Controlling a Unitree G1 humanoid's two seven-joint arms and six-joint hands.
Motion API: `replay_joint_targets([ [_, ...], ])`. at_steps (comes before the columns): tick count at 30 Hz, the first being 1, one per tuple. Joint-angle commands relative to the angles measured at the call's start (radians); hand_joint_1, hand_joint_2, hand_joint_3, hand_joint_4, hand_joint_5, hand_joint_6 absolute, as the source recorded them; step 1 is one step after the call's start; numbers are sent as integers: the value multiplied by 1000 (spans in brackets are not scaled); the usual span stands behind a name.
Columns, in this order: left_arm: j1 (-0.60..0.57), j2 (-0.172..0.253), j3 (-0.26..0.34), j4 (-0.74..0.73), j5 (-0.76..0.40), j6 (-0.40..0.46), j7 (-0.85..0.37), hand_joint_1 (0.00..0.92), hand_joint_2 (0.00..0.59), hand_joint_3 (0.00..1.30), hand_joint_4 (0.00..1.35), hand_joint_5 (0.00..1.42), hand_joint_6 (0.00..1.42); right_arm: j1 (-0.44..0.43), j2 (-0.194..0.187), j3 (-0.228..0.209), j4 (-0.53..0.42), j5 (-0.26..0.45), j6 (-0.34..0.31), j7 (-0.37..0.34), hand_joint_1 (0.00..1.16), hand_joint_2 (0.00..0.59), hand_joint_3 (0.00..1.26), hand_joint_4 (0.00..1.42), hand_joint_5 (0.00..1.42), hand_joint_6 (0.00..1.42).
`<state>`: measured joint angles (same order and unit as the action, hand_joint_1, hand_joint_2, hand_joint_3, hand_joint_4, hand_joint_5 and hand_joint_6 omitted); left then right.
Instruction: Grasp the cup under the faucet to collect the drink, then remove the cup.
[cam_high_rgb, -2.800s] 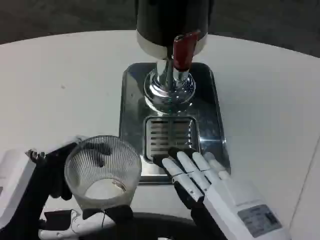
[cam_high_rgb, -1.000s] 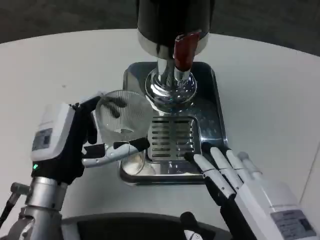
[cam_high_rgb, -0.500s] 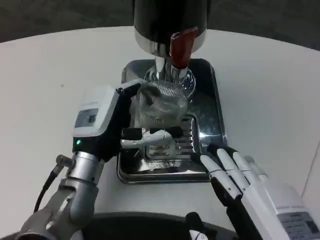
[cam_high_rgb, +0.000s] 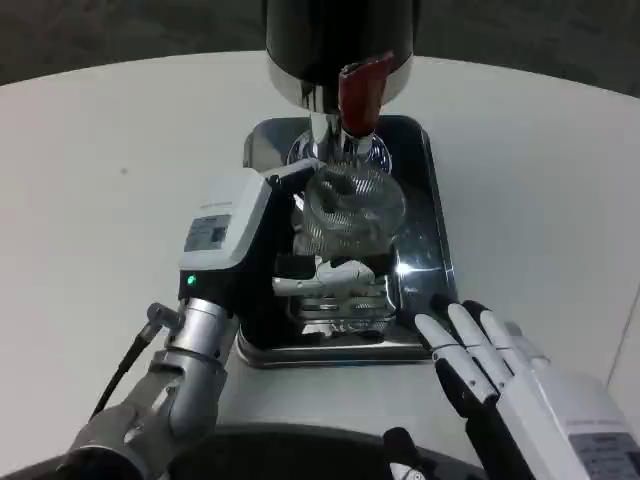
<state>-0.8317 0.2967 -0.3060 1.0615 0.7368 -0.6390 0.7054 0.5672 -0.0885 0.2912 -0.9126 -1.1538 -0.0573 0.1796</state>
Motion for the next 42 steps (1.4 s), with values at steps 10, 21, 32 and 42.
replay_joint_targets([
  [10,12,50,-36,-2,-37,16,-53,332,97,342,355,548,535,1,13,20,0,-8,-12,-11,387,482,115,22,37,89],
  [21,38,65,-28,-58,-74,-2,-109,219,24,120,154,371,282,13,12,19,-3,10,-11,-13,386,482,115,32,61,171],
  [32,194,120,52,-237,-185,-38,-183,43,0,97,149,363,232,40,11,30,-13,13,-19,-25,386,482,121,32,75,195],
  [42,464,192,301,-760,-467,145,-455,0,0,21,59,219,167,23,5,23,2,16,-27,-31,386,482,115,32,75,213],
])
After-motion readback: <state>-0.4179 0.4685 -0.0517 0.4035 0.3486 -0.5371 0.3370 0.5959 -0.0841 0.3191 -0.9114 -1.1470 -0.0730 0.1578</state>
